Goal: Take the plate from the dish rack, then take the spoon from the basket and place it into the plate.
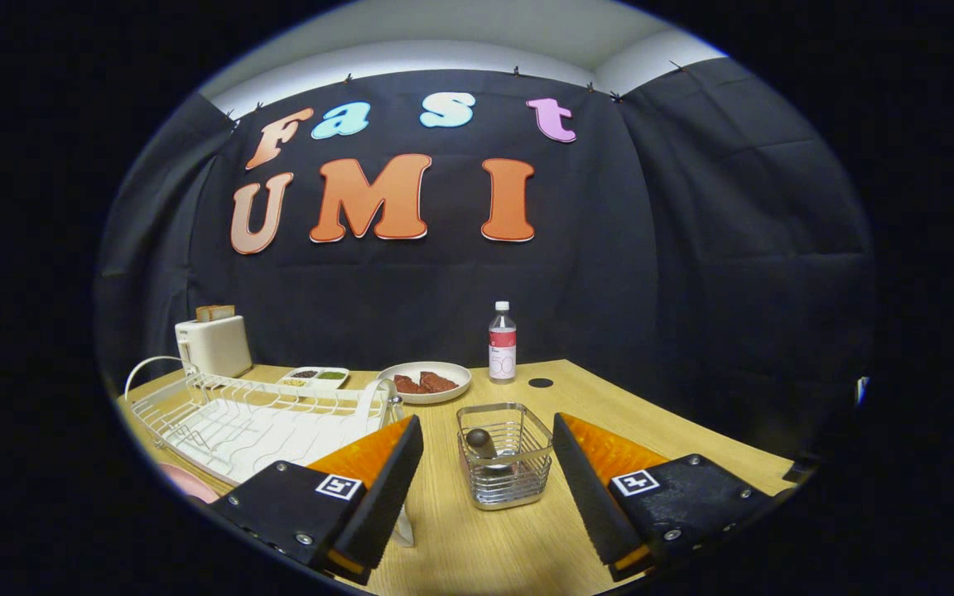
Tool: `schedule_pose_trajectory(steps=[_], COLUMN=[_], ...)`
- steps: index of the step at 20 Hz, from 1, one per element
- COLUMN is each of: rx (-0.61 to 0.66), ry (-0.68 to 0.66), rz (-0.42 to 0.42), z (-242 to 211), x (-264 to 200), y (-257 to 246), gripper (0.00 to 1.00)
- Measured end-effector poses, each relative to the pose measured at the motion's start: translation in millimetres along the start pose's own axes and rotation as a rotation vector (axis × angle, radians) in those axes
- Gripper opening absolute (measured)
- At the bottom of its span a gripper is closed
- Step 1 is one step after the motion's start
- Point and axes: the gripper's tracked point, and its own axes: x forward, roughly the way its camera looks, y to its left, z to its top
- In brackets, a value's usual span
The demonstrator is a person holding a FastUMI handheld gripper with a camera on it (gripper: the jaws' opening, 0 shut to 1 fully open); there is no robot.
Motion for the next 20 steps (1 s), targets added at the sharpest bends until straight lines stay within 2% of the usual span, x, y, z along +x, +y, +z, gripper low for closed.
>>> schedule_pose_trajectory(steps=[4, 7, 8, 12, 13, 17, 20], rx=[-0.009, -0.005, 0.006, 0.053, 0.052, 0.028, 0.005], ry=[0.031, 0.033, 0.037, 0.071, 0.06, 0.053, 0.035], rz=[0.001, -0.015, -0.022, -0.028, -0.029, -0.029, -0.036], z=[-13, -15, -16, -26, -23, -19, -12], x=[20, 31, 34, 43, 44, 46, 45], y=[4, 2, 0, -1, -2, -1, -2], gripper=[0.71, 0.49, 0.46, 0.24, 0.15, 0.06, 0.05])
